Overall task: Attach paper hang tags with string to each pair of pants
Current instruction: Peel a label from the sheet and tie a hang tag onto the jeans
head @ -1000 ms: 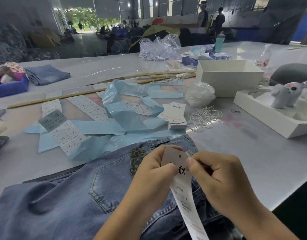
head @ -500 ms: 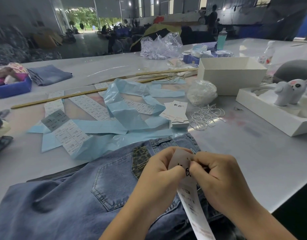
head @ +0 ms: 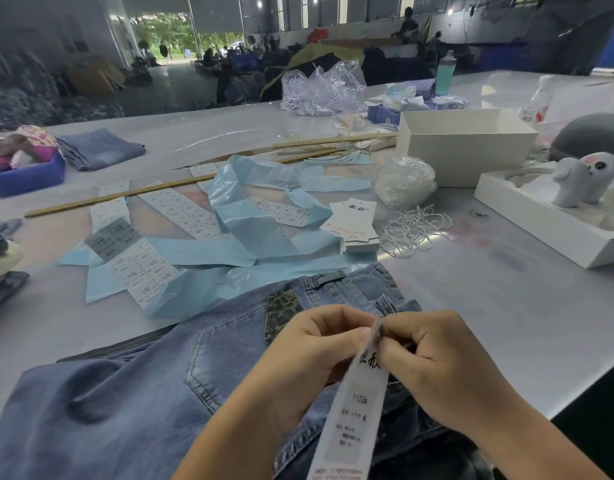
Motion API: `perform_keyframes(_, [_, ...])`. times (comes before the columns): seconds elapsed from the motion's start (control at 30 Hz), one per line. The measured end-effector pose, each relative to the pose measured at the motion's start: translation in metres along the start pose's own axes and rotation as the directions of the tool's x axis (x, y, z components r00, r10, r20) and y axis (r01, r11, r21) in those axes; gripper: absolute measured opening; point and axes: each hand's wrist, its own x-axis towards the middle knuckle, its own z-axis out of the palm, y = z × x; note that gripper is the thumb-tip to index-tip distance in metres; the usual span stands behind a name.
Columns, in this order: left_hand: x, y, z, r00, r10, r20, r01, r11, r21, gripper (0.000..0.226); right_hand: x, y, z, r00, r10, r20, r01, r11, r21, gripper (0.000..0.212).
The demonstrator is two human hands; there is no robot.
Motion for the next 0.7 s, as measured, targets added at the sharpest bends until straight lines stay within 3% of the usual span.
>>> perform_keyframes(0.13, [0.0014, -0.0008, -0.0014, 0.999, 0.047, 0.013, -0.048, 0.998, 0.049, 0.001, -0.0002, 0.0007, -0.0038, 0.997, -0.036, 0.061, 0.039, 0.998, -0.057, 0.031])
perform_keyframes(0.3, [0.0052, -0.0031, -0.0057, 0.998, 0.058, 0.01, -0.058, 0.979, 0.193, 0.009, 0.0004, 0.0002, -0.0055, 0.991, -0.052, 0.123, 0.067, 0.99, -0.123, 0.032])
perform_keyframes(0.57, [0.0063, -0.01, -0.0025, 0.997, 0.041, -0.063, -0.011, 0.907, 0.421, 0.019, -0.0019, 0.0018, -0.0034, 0.993, -0.058, 0.098, 0.075, 0.982, -0.175, 0.031])
perform_keyframes(0.7, [0.0059, -0.0088, 0.0004, 0.994, 0.01, -0.107, 0.035, 0.911, 0.41, 0.018, -0.0035, 0.0032, -0.0016, 0.999, -0.03, 0.032, 0.036, 0.977, -0.211, 0.025])
